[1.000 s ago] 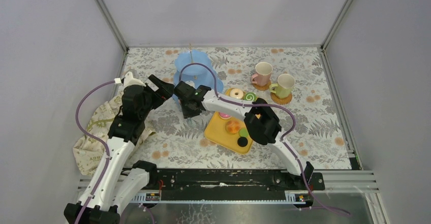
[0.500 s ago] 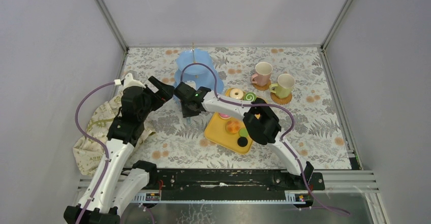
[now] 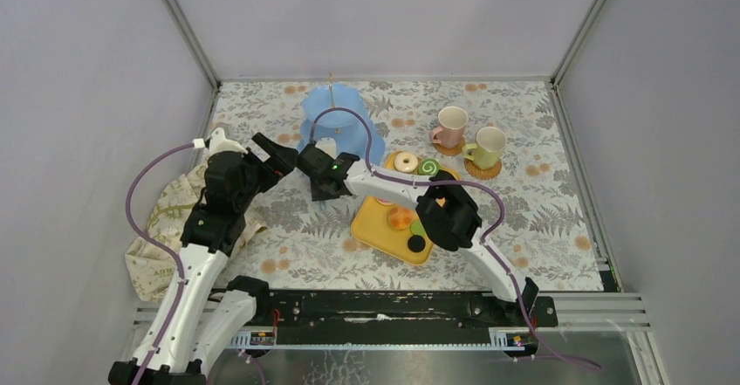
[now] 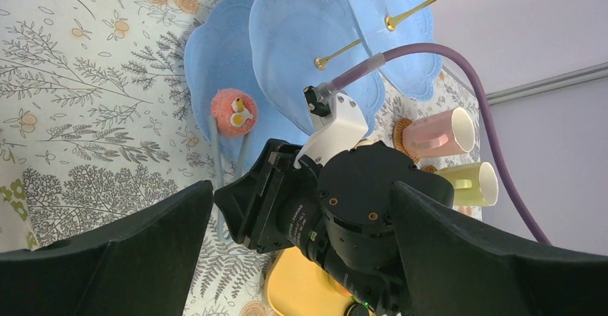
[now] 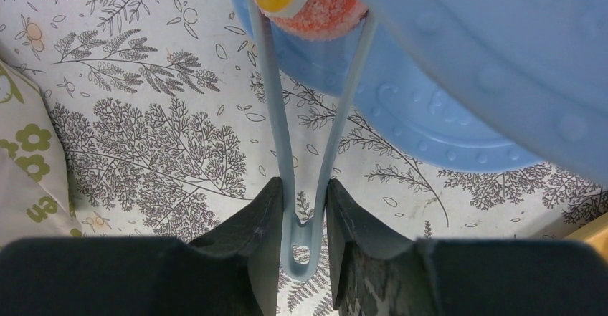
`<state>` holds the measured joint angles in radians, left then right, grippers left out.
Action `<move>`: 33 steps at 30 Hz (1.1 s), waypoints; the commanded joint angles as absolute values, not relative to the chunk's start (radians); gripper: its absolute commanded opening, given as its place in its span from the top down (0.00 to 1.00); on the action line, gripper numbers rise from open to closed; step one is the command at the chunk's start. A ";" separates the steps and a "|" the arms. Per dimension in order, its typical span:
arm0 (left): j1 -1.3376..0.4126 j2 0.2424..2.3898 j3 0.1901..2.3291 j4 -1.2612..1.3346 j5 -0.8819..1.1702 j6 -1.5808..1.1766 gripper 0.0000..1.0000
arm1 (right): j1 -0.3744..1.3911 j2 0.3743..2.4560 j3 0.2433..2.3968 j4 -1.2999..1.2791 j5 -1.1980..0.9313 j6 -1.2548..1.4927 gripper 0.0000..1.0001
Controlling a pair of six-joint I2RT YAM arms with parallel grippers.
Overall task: Serve the afternoon tea
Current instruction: Place the desert on the desert table.
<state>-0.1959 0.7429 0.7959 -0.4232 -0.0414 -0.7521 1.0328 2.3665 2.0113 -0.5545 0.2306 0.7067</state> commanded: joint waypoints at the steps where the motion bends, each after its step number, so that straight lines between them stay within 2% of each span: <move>1: -0.202 0.722 0.795 -0.433 -0.027 -0.733 0.00 | 1.059 2.306 2.076 -0.530 0.305 0.720 0.83; 20: -0.202 0.690 0.767 -0.431 -0.029 -0.744 0.00 | 1.074 2.432 2.221 -0.557 0.406 0.756 0.81; 27: -0.202 0.687 0.761 -0.431 -0.027 -0.743 0.00 | 1.072 2.472 2.249 -0.558 0.441 0.762 0.77; 33: -0.202 0.689 0.760 -0.428 -0.024 -0.746 0.00 | 1.068 2.479 2.249 -0.555 0.458 0.768 0.69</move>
<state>-0.1932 0.6907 0.7742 -0.4049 -0.1005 -0.7609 1.0603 2.4828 2.1906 -0.5732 0.4042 0.7509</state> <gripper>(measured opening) 0.998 0.317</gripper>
